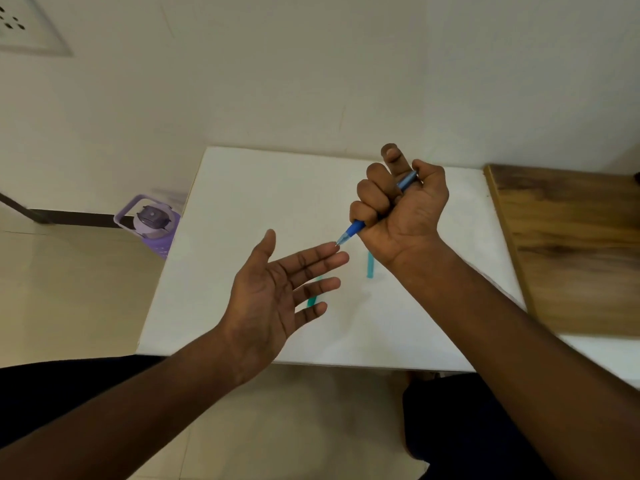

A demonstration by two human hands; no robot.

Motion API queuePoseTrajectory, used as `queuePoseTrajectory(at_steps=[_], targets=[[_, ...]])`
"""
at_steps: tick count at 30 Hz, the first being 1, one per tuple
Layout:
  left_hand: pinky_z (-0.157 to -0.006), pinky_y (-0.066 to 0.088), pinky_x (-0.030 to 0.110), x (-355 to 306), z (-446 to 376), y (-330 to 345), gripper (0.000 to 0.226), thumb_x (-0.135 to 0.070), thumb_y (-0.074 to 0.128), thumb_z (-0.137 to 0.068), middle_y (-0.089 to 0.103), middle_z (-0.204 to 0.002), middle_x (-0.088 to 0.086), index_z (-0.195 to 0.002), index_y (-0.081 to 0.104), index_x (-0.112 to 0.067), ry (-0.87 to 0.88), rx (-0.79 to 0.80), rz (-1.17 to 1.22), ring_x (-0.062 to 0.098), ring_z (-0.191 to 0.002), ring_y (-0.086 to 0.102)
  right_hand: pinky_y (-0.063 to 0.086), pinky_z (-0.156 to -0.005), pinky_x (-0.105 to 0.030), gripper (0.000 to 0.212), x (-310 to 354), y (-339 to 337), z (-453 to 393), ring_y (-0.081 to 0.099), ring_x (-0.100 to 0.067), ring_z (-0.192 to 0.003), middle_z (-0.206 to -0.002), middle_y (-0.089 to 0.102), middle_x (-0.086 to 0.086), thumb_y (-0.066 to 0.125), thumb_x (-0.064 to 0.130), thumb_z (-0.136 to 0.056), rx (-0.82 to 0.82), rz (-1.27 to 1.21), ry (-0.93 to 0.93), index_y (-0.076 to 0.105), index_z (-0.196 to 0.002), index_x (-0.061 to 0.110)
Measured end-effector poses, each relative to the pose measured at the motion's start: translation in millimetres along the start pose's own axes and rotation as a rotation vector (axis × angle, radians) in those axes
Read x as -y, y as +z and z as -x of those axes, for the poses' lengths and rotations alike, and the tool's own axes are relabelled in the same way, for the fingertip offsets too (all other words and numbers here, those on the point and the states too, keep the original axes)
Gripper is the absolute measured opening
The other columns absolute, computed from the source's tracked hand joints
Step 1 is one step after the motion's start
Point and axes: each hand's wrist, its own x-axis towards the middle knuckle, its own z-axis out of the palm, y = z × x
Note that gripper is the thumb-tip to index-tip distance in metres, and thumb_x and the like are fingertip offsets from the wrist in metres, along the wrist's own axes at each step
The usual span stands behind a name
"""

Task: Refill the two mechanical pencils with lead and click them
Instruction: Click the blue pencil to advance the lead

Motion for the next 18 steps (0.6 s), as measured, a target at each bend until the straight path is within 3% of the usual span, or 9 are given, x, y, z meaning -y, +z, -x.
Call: queuePoseTrajectory(at_steps=[7, 12, 14, 16, 18], targets=[[-0.078, 0.059, 0.031, 3, -5, 0, 0.079, -0.079, 0.04, -0.083, 0.076, -0.133, 0.003, -0.121, 0.082, -0.024, 0.027, 0.082, 0.075, 0.017, -0.097, 0.077, 0.022, -0.04, -0.016, 0.043, 0, -11, -5, 0.013, -0.01, -0.047, -0.048, 0.029, 0.005, 0.027, 0.042, -0.099, -0.09, -0.037, 0.011, 0.055, -0.081, 0.014], [-0.082, 0.055, 0.034, 2, -7, 1, 0.073, -0.076, 0.039, -0.09, 0.078, -0.13, 0.001, -0.119, 0.083, -0.026, 0.019, 0.081, -0.004, 0.017, -0.098, 0.076, 0.023, -0.038, -0.018, 0.05, 2, -13, -6, 0.02, -0.009, -0.04, -0.048, 0.03, 0.005, 0.03, 0.053, -0.1, -0.126, -0.005, 0.041, 0.054, -0.08, 0.015], [-0.084, 0.058, 0.033, 0, -10, 2, 0.059, -0.067, 0.039, -0.103, 0.081, -0.121, -0.007, -0.116, 0.084, -0.03, 0.054, 0.004, -0.231, 0.014, -0.1, 0.076, 0.022, -0.037, -0.019, 0.048, 2, -13, -8, 0.023, -0.008, -0.038, -0.048, 0.029, 0.005, 0.033, 0.051, -0.102, -0.156, 0.064, 0.093, 0.052, -0.075, 0.016], [-0.088, 0.06, 0.03, -1, -16, 1, 0.044, -0.061, 0.045, -0.106, 0.08, -0.11, -0.021, -0.113, 0.081, -0.037, 0.224, -0.078, -0.619, 0.006, -0.102, 0.074, 0.019, -0.036, -0.02, 0.046, -1, -11, -9, 0.022, -0.009, -0.038, -0.048, 0.028, 0.006, 0.035, 0.045, -0.103, -0.181, 0.167, 0.167, 0.042, -0.066, 0.018], [-0.078, 0.056, 0.013, 0, -19, -1, 0.034, -0.066, 0.054, -0.097, 0.077, -0.098, -0.031, -0.102, 0.079, -0.043, 0.433, -0.133, -0.922, -0.006, -0.099, 0.07, 0.019, -0.036, -0.02, 0.048, -10, -11, -7, 0.021, -0.009, -0.038, -0.047, 0.028, 0.005, 0.038, 0.043, -0.105, -0.217, 0.266, 0.207, 0.036, -0.062, 0.02]])
